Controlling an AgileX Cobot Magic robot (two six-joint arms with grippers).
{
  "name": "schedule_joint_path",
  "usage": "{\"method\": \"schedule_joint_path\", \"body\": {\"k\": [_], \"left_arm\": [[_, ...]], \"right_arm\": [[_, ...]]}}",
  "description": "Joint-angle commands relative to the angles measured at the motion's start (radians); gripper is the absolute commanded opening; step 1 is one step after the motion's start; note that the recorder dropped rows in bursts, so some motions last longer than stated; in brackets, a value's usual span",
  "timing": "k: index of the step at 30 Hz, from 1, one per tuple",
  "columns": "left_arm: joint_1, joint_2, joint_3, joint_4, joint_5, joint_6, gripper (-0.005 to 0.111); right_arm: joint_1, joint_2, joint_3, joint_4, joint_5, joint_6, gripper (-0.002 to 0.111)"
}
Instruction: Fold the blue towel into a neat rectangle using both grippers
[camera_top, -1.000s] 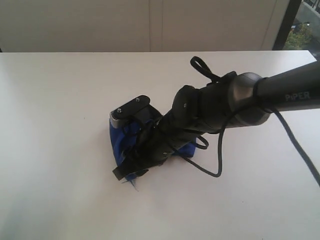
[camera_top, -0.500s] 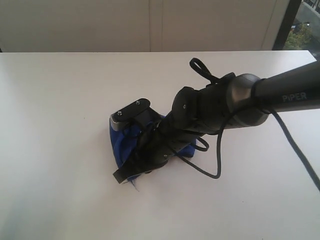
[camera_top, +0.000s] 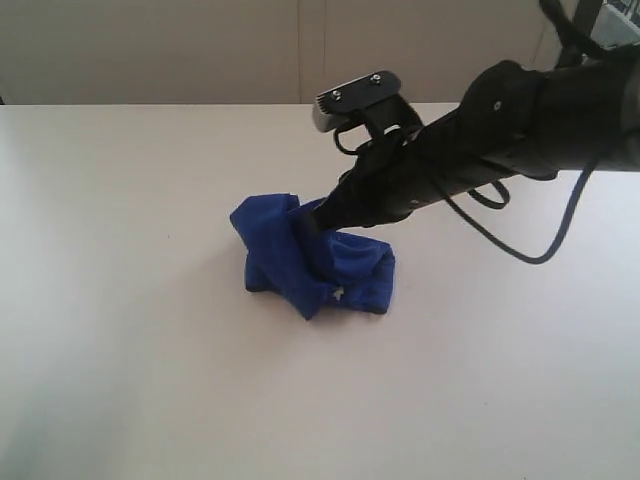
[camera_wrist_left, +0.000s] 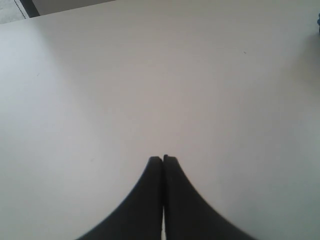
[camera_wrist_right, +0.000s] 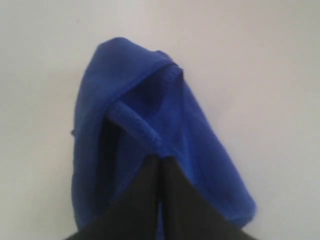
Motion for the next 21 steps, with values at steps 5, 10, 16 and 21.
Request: {"method": "schedule_joint_path", "body": {"k": [5, 10, 16, 21], "left_arm": [[0.002, -0.005, 0.005, -0.006, -0.004, 0.001, 0.0], [0.002, -0.005, 0.005, -0.006, -0.004, 0.001, 0.0], [0.002, -0.005, 0.005, -0.006, -0.034, 0.054, 0.0], [0.002, -0.005, 0.005, -0.029, -0.198, 0.04, 0.0]], "right_arm": [[-0.074, -0.004, 0.053, -0.021, -0.079, -0.004, 0.0], [-0.072, 0.007, 0.067, -0.008, -0.118, -0.003, 0.0], [-0.072, 0.007, 0.067, 0.036, -0.134, -0.003, 0.0], [-0.072, 0.014, 0.068, 0.036, -0.132, -0.003, 0.0]]}}
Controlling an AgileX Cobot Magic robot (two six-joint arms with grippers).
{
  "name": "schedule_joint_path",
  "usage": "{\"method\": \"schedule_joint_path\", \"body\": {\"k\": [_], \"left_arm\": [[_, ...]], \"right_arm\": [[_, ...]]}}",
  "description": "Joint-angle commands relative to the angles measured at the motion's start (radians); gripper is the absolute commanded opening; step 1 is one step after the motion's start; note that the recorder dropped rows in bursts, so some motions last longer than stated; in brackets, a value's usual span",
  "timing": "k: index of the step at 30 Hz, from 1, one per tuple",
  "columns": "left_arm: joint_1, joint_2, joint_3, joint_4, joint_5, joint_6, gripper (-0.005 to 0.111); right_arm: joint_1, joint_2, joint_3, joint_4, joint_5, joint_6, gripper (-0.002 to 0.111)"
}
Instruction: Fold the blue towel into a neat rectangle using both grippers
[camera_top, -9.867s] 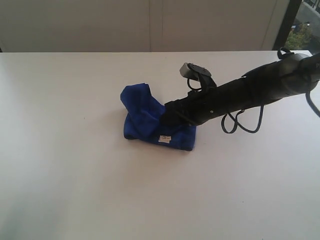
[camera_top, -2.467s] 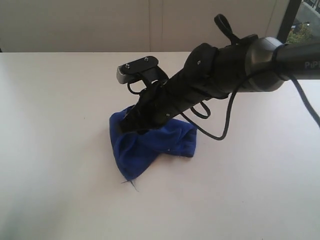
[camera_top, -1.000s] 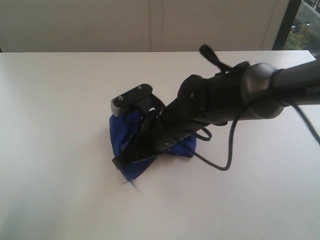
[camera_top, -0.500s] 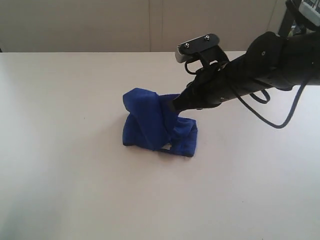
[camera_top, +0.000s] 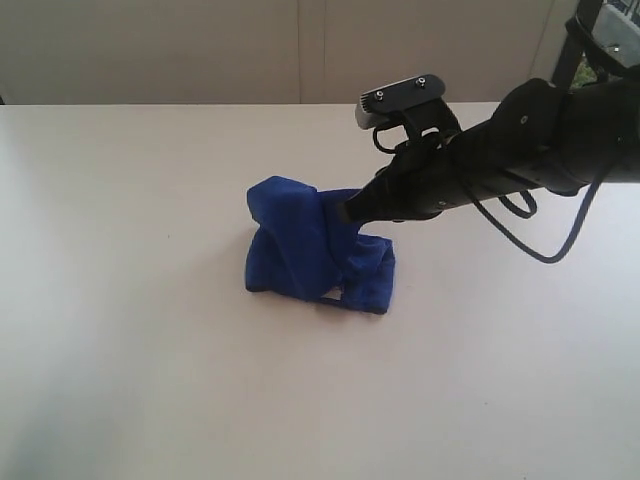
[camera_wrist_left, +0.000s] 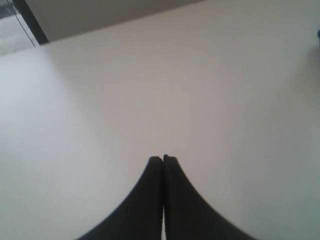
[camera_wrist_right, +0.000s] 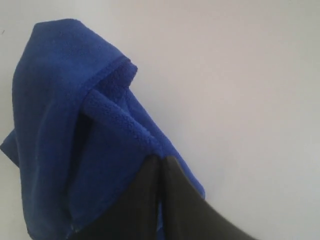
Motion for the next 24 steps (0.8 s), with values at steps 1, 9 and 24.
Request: {"method": "schedule_joint_path", "body": {"k": [1, 9, 24], "left_arm": [[0.002, -0.005, 0.005, -0.029, -0.154, -0.032, 0.0], [0.002, -0.005, 0.005, -0.029, -0.342, -0.149, 0.0], [0.002, -0.005, -0.018, -0.013, -0.381, -0.455, 0.0]], "right_arm": [[-0.003, 0.007, 0.007, 0.004, -0.012, -0.003, 0.0], [-0.003, 0.009, 0.007, 0.004, -0.004, -0.003, 0.0], [0.007, 0.007, 0.003, 0.033, 0.03, -0.005, 0.0]]}}
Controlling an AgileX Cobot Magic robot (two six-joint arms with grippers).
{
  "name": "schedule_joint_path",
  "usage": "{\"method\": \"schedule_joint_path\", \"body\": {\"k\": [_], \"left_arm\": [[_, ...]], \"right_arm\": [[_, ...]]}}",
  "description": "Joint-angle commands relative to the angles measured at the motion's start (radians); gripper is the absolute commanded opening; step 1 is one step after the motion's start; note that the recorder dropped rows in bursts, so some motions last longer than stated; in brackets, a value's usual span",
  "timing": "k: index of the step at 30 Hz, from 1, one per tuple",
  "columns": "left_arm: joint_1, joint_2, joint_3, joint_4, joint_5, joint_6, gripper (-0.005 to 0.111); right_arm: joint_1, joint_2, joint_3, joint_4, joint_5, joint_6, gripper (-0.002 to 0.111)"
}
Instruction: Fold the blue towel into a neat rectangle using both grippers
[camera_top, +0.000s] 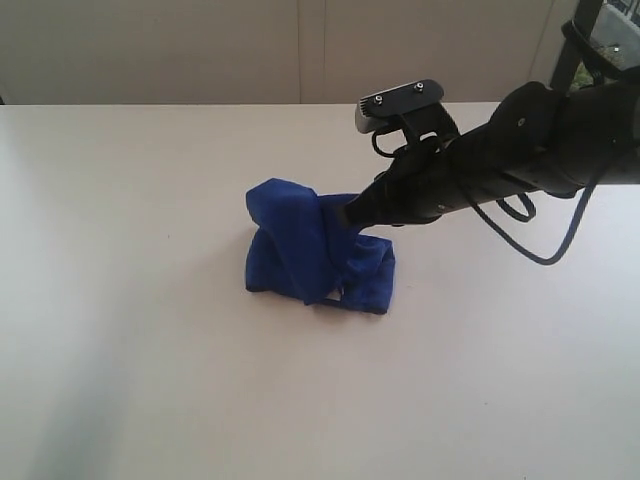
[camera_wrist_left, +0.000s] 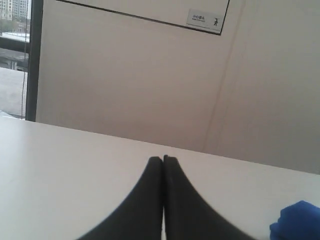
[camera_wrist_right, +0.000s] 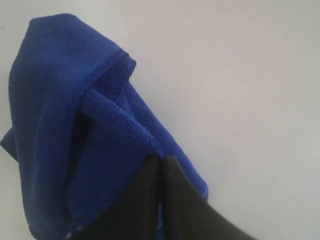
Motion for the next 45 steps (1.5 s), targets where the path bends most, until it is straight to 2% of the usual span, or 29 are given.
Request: {"method": "schedule_joint_path", "body": {"k": [1, 3, 6, 12, 15, 22, 29, 35, 37, 43, 45], "left_arm": [[0.002, 0.007, -0.043, 0.013, 0.096, -0.031, 0.0], [0.002, 0.052, -0.087, 0.014, 0.164, -0.031, 0.0], [0.002, 0.165, -0.139, 0.014, 0.191, -0.027, 0.0], [-0.018, 0.511, -0.206, 0.072, 0.205, -0.025, 0.0], [-0.07, 0.684, -0.243, 0.118, 0.175, -0.025, 0.0], [-0.275, 1.031, -0.381, 0.171, 0.139, -0.025, 0.0], [-0.428, 1.31, -0.417, 0.171, -0.08, -0.075, 0.0], [-0.514, 1.509, -0.458, 0.171, -0.267, -0.143, 0.0], [-0.535, 1.545, -0.483, 0.184, -0.281, -0.177, 0.0], [-0.579, 1.64, -0.587, 0.351, -0.316, -0.421, 0.001], [-0.581, 1.655, -0.61, 0.428, -0.335, -0.487, 0.006]], "right_arm": [[0.012, -0.002, -0.005, 0.027, 0.038, -0.005, 0.0], [0.032, -0.002, -0.024, 0.035, 0.086, -0.013, 0.0], [0.08, -0.002, -0.037, 0.126, 0.115, -0.099, 0.0], [0.155, -0.001, -0.039, 0.375, 0.124, -0.383, 0.0], [0.157, -0.001, -0.046, 0.392, 0.124, -0.405, 0.0], [0.157, -0.001, -0.051, 0.392, 0.084, -0.396, 0.0], [0.157, -0.001, -0.051, 0.408, 0.049, -0.351, 0.0], [0.157, -0.001, -0.051, 0.411, 0.032, -0.341, 0.0], [0.157, -0.001, -0.051, 0.411, 0.032, -0.336, 0.0], [0.157, -0.001, -0.051, 0.411, 0.032, -0.334, 0.0], [0.157, -0.001, -0.051, 0.411, 0.032, -0.334, 0.0]]}}
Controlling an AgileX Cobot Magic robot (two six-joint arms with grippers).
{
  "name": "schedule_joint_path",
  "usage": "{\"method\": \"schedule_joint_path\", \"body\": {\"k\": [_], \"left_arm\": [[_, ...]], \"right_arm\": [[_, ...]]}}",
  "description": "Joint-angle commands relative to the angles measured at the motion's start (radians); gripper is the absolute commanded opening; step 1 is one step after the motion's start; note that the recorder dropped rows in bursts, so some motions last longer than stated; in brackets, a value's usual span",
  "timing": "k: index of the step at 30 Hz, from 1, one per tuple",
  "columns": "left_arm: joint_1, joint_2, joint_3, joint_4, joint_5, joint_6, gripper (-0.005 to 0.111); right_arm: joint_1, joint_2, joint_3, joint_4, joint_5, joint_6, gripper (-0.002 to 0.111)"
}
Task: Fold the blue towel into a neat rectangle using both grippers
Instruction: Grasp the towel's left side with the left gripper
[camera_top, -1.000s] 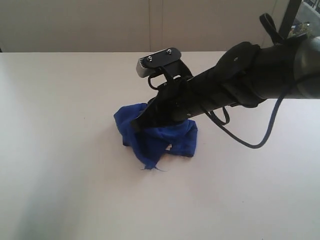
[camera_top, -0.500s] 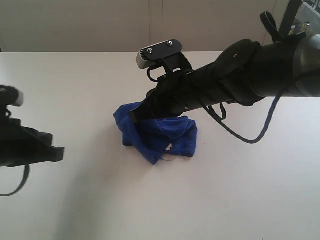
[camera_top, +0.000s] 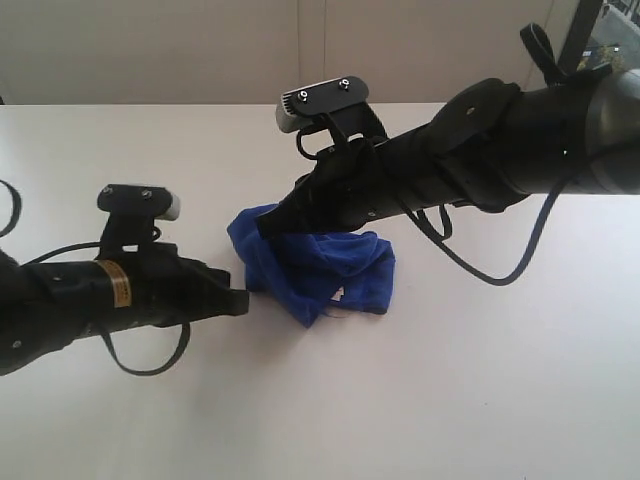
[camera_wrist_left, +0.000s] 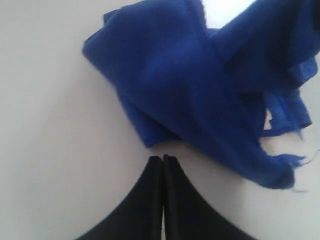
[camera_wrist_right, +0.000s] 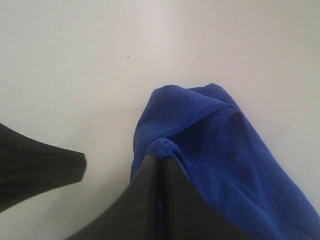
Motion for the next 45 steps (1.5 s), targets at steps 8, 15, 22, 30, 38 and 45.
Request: {"method": "schedule_joint_path", "body": {"k": [8, 15, 22, 30, 38, 45], "left_arm": [[-0.016, 0.063, -0.048, 0.269, -0.091, -0.24, 0.053], [-0.036, 0.14, -0.072, 0.265, -0.162, -0.225, 0.065], [-0.074, 0.208, -0.155, 0.256, -0.103, -0.225, 0.059], [-0.066, 0.177, -0.168, 0.283, 0.022, -0.205, 0.0], [-0.016, 0.036, -0.168, 0.291, 0.348, -0.037, 0.0], [0.109, -0.008, -0.168, 0.31, 0.418, 0.041, 0.0]], "right_arm": [[0.0, -0.001, -0.007, 0.005, -0.028, 0.007, 0.0], [0.0, -0.001, -0.007, 0.005, -0.033, 0.021, 0.0], [0.0, -0.001, -0.007, 0.005, -0.021, 0.025, 0.0], [0.0, -0.001, -0.007, -0.004, -0.023, 0.025, 0.0], [0.0, -0.001, -0.005, -0.158, -0.066, 0.025, 0.0], [-0.034, -0.006, 0.032, -0.281, -0.066, 0.053, 0.0]]}}
